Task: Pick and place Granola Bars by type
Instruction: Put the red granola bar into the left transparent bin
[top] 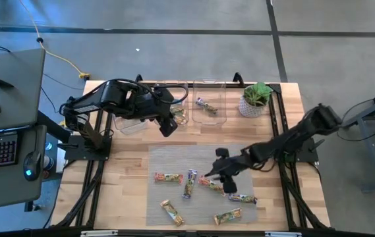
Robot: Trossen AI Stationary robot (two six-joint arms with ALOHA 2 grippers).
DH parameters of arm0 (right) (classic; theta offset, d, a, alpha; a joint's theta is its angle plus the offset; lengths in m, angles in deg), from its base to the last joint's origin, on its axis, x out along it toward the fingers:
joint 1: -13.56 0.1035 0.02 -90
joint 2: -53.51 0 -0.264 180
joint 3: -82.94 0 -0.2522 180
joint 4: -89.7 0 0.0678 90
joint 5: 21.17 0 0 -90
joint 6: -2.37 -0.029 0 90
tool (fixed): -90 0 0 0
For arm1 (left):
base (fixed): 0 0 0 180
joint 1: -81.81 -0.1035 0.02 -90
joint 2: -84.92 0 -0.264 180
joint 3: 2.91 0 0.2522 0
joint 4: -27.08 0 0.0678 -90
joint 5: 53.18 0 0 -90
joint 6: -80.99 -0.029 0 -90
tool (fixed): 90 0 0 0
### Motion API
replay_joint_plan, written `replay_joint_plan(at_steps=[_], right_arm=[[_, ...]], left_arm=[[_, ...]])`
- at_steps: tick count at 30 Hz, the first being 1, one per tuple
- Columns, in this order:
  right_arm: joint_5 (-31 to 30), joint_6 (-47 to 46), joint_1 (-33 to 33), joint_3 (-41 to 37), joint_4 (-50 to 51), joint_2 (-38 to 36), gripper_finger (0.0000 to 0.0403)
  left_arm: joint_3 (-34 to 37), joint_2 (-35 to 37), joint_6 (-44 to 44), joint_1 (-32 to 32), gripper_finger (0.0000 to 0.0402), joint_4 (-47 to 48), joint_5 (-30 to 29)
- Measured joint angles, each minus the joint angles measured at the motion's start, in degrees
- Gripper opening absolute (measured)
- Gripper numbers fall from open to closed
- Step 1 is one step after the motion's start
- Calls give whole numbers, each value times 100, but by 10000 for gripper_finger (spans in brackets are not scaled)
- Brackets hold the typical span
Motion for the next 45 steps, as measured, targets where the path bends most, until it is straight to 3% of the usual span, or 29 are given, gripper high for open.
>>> replay_joint_plan(at_steps=[4, 12, 19, 36, 45], right_arm=[[90, -4, 271, 2, -510, 370, 151], [-548, -164, 588, 2, -250, 733, 180], [-1075, 25, 609, 2, -187, 953, 214], [-683, -474, 675, 78, -613, 829, 221], [-1059, -445, 877, 87, -819, 1255, 221]], left_arm=[[0, 0, 52, 0, 193, 0, 3], [0, 0, 317, 11, 193, 11, 350], [0, 0, 320, 11, 193, 11, 296], [0, 0, 302, 9, 193, 11, 234], [0, 0, 300, 9, 193, 13, 232]])
